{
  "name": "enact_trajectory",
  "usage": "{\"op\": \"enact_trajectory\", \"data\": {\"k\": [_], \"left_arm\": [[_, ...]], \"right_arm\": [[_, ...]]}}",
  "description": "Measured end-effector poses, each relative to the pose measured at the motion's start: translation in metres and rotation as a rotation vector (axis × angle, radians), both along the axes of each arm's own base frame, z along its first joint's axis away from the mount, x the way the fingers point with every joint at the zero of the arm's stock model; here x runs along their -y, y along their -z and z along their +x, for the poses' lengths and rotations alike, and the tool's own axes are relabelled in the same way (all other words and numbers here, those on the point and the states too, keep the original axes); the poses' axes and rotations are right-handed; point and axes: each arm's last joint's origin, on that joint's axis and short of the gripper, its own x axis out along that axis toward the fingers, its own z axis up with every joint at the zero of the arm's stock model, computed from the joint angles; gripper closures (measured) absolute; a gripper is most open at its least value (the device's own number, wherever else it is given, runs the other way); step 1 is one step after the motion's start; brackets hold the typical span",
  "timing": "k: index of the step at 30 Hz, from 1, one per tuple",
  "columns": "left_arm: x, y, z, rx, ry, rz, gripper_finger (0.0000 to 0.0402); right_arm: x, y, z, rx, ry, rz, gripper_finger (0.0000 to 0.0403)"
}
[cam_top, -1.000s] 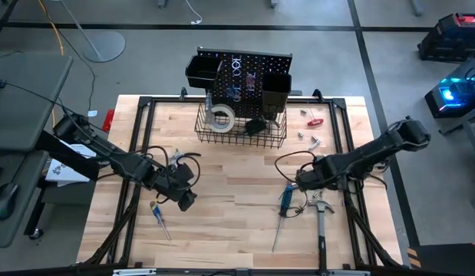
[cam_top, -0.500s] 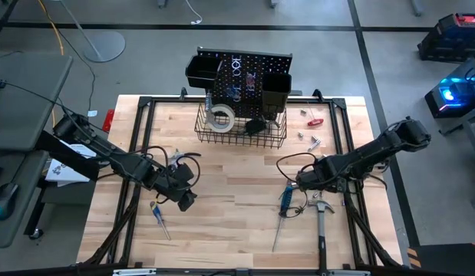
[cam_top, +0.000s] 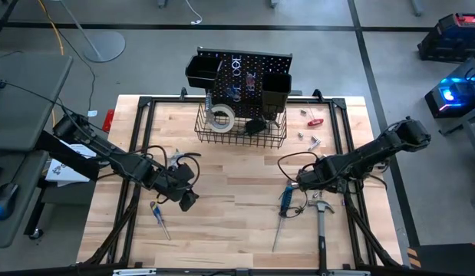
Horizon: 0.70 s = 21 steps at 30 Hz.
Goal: Hang tools onto peg board
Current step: Put the socket in the left black bin on the pegboard
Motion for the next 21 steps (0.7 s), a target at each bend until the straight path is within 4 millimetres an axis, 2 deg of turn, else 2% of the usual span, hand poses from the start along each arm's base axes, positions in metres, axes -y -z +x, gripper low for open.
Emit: {"op": "enact_trajectory", "data": {"k": [6,12,21], "left_arm": [[0.0,-0.0001,0.0001,0.001,-0.002,-0.002,0.0169],[0.0,-0.0001,0.0001,0.002,-0.002,-0.001,0.0169],[-0.0015,-0.0002,0.0008,0.007,-0.013,0.009,0.0169]], "right_arm": [[0.0015,0.0079,-0.0032,0.006,0.116,-0.022,0.0096],[0.0018,0.0107,-0.0033,0.021,0.128,-0.025,0.0106],[0.0103,0.0112,-0.0012,0.025,0.179,-0.066,0.0214]]}}
